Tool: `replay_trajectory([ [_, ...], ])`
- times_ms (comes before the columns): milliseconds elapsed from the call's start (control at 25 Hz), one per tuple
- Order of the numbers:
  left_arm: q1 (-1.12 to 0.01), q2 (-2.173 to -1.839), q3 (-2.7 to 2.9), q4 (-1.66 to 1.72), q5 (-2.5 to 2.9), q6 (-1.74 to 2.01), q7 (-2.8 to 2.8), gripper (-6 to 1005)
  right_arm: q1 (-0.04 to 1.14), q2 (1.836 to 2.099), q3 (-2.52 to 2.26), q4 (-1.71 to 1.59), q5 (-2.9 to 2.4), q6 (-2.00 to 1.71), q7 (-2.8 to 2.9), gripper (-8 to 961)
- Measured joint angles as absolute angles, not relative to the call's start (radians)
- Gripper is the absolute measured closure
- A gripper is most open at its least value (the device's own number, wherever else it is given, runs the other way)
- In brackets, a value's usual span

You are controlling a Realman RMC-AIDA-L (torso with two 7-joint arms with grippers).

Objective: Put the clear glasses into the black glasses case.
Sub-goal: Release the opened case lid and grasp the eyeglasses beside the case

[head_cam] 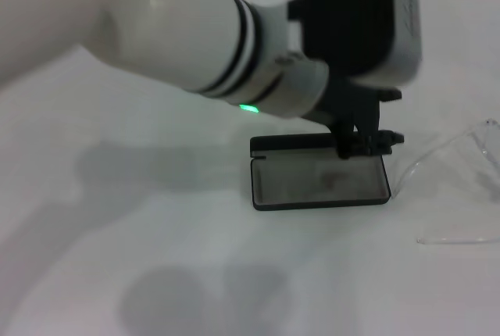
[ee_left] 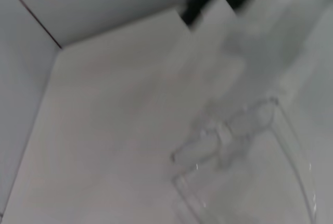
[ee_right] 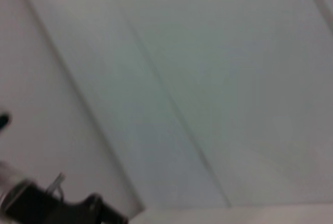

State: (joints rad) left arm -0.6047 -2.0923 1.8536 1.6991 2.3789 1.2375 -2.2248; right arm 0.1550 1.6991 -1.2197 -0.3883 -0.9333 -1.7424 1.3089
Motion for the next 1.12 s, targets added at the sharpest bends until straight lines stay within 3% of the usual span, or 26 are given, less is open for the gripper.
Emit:
replay_trajectory([
  [160, -0.579, -2.091, 1.782, 1.704, 2.332, 1.266, -2.194, 543, 0.147, 1.722, -1.158, -0.622, -1.118, -1.663, 1.475, 179],
  [240, -0.558, -2.091, 1.755, 1.705, 2.321, 1.287, -2.185, 543, 0.144, 1.758, -1.07, -0.75, -1.272, -1.638, 1.59, 180],
  [480, -0.524, -2.091, 1.631, 1.731, 2.167, 1.354, -2.136, 543, 0.196, 1.904, -0.836, -1.29, -1.871, -1.677, 2.071, 182],
  [600, -0.48, -2.091, 1.567, 1.739, 2.061, 1.362, -2.069, 543, 0.226, 1.923, -0.829, -1.38, -1.971, -1.699, 2.154, 182],
  [640, -0.47, -2.091, 1.554, 1.74, 2.036, 1.363, -2.054, 543, 0.336, 1.974, -0.841, -1.579, -2.232, -1.777, 2.362, 182],
  [720, -0.446, -2.091, 1.523, 1.74, 1.985, 1.366, -2.014, 542, 0.426, 2.0, -0.878, -1.663, -2.411, -1.835, 2.469, 183],
  [1120, -0.393, -2.091, 1.492, 1.732, 1.916, 1.367, -1.961, 542, 0.599, 2.009, -1.05, -1.465, -2.716, -1.82, 2.555, 185],
])
